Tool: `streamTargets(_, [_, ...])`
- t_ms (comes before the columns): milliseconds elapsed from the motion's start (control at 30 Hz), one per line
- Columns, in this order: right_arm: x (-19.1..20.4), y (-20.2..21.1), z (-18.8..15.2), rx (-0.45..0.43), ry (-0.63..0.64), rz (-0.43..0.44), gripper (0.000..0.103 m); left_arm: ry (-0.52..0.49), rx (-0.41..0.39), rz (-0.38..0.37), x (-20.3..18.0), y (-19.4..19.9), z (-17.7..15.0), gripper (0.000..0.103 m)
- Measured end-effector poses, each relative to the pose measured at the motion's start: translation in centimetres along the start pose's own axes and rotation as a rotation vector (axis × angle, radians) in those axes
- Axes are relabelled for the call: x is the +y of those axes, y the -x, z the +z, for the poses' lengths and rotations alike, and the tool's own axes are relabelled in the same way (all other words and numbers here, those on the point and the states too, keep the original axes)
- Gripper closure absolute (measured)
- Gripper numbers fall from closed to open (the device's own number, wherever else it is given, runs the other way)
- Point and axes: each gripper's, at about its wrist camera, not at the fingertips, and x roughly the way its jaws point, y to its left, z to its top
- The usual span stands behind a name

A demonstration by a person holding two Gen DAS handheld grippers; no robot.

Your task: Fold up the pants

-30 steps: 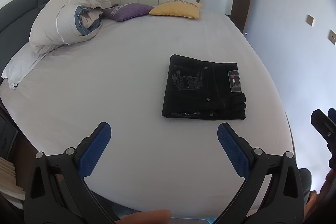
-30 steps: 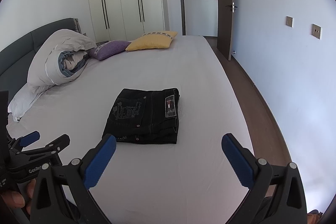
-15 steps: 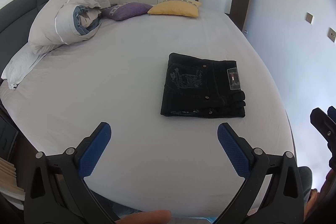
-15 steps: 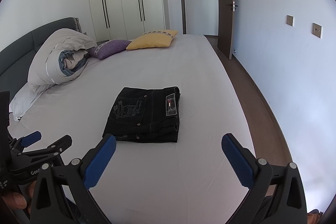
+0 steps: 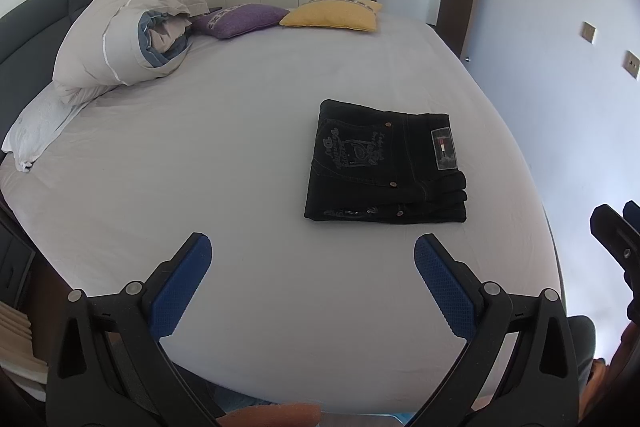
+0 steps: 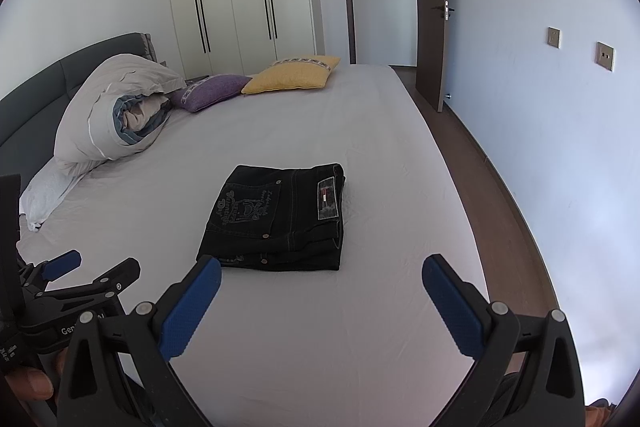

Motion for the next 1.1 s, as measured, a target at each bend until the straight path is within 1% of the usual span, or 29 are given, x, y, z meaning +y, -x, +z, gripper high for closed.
streamTargets(1100, [0.44, -0.06, -0.74, 0.021, 0.006, 0.007, 0.000, -0.009, 0.002, 0.002, 0.23, -0.14, -0.18, 0.000])
